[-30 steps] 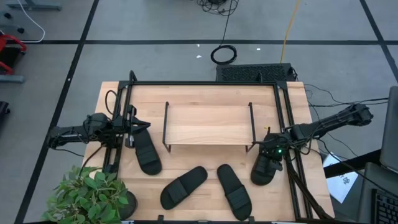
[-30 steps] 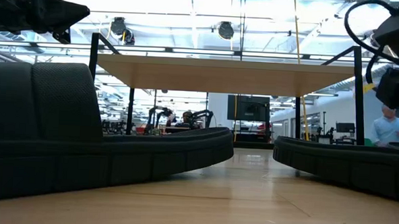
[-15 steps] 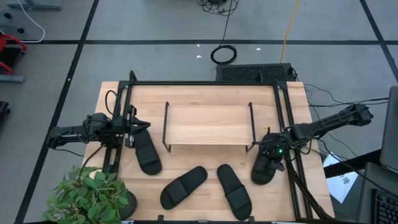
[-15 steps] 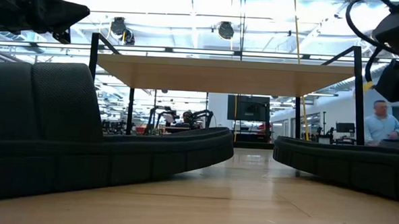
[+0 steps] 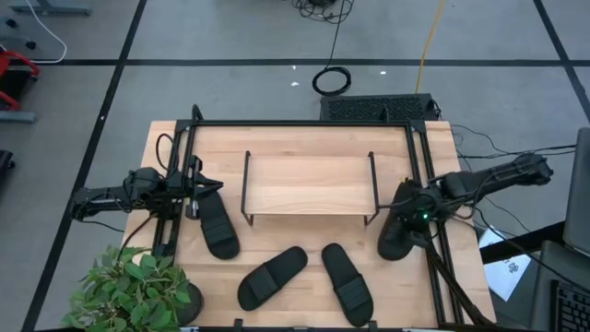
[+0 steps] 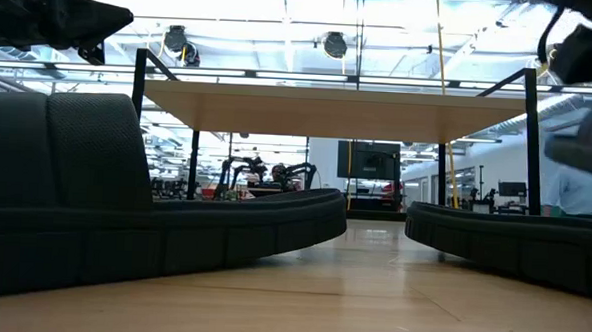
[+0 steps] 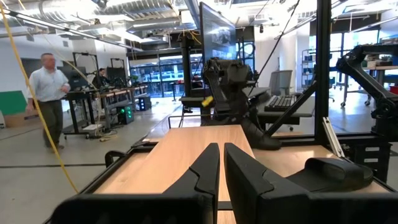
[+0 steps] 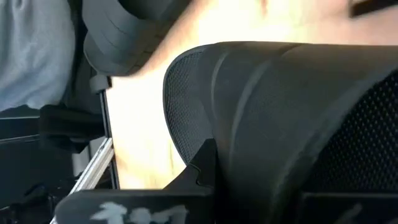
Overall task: Pick and place slides into the shelf
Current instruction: Put the right black slide on the shelf
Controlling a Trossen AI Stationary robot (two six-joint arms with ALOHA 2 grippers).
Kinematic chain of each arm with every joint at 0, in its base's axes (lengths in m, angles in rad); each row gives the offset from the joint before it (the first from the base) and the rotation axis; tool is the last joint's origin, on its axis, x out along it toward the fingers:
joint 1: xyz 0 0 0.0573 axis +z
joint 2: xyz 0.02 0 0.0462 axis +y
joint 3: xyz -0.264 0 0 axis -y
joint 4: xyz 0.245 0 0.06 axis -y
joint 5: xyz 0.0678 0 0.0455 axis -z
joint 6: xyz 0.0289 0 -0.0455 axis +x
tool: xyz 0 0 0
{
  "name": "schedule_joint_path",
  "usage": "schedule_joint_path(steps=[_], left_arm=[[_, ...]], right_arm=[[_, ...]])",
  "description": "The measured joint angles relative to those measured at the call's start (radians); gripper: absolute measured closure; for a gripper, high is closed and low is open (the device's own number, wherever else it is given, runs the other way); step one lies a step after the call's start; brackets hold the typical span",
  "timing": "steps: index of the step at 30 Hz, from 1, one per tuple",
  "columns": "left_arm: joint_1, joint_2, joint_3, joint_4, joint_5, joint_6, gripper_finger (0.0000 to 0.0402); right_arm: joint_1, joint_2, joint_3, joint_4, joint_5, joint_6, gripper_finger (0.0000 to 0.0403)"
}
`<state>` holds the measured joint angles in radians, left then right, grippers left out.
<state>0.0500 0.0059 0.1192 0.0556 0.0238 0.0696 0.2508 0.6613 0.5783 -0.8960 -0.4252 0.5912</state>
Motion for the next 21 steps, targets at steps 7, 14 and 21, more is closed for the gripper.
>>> schedule_joint_path(steps=[7,14,21], left_arm=[[0.000,0.000,0.000,0.000,0.000,0.000,0.0369],[0.000,0.000,0.000,-0.002,0.000,0.000,0.0369],[0.000,0.000,0.000,-0.002,0.000,0.000,0.0369]], right_arm=[[0.000,0.000,0.163,-0.172,0.105,-0.038,0.0400],[0.000,0.000,0.296,-0.329,0.185,-0.058,0.0400],[0.000,0.010,0.410,-0.365,0.222,-0.103,0.0400]])
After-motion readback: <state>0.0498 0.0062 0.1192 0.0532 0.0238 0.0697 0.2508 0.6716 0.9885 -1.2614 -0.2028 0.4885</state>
